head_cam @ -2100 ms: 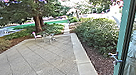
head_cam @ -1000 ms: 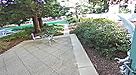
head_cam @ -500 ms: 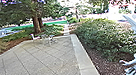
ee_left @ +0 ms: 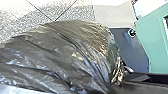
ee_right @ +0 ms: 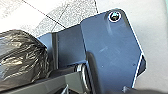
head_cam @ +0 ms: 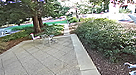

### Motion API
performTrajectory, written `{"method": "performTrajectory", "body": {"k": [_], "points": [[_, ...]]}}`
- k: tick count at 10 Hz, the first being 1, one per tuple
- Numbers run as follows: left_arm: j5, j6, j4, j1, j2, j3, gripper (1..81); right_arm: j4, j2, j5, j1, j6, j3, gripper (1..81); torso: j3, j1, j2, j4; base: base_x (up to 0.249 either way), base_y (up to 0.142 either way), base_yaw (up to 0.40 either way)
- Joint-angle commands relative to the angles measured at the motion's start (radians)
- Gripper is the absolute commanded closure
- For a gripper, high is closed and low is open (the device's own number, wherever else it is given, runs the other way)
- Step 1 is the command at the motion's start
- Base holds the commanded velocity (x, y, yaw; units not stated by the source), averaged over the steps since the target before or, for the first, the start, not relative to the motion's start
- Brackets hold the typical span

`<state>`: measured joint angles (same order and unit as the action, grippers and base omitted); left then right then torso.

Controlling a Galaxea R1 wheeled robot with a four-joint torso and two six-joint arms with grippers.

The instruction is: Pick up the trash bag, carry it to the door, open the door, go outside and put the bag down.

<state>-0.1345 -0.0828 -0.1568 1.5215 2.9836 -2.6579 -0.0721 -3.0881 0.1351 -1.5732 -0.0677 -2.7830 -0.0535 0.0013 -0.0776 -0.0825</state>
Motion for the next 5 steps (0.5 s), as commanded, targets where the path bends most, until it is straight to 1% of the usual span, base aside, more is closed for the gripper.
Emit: {"method": "performTrajectory", "body": {"k": [1,2,3,4,5], "points": [[0.042,-0.002,0.0,-0.04,-0.006,0.004,81.1,0.003,-0.005,-0.051,0.034,0.002,0.005,1.0,0.0,0.0,0.0,0.0,0.0,0.0,0.0],[0.042,-0.002,0.005,-0.04,-0.007,0.004,81.1,0.005,-0.005,-0.051,0.032,0.002,0.005,1.0,0.0,0.0,0.0,0.0,0.0,0.0,0.0],[0.042,-0.003,0.006,-0.042,-0.012,0.004,81.1,0.005,-0.005,-0.051,0.031,0.002,0.007,1.0,0.0,-0.001,0.0,0.086,0.0,0.0,0.0],[0.042,-0.006,0.008,-0.04,-0.015,0.004,81.1,0.006,-0.005,-0.051,0.031,0.002,0.007,1.0,0.0,-0.001,0.0,0.101,0.0,0.0,0.0],[0.041,-0.011,0.008,-0.042,-0.021,0.004,81.1,0.006,-0.005,-0.051,0.029,0.003,0.007,1.0,0.0,-0.001,0.0,0.113,0.0,0.0,0.0]]}}
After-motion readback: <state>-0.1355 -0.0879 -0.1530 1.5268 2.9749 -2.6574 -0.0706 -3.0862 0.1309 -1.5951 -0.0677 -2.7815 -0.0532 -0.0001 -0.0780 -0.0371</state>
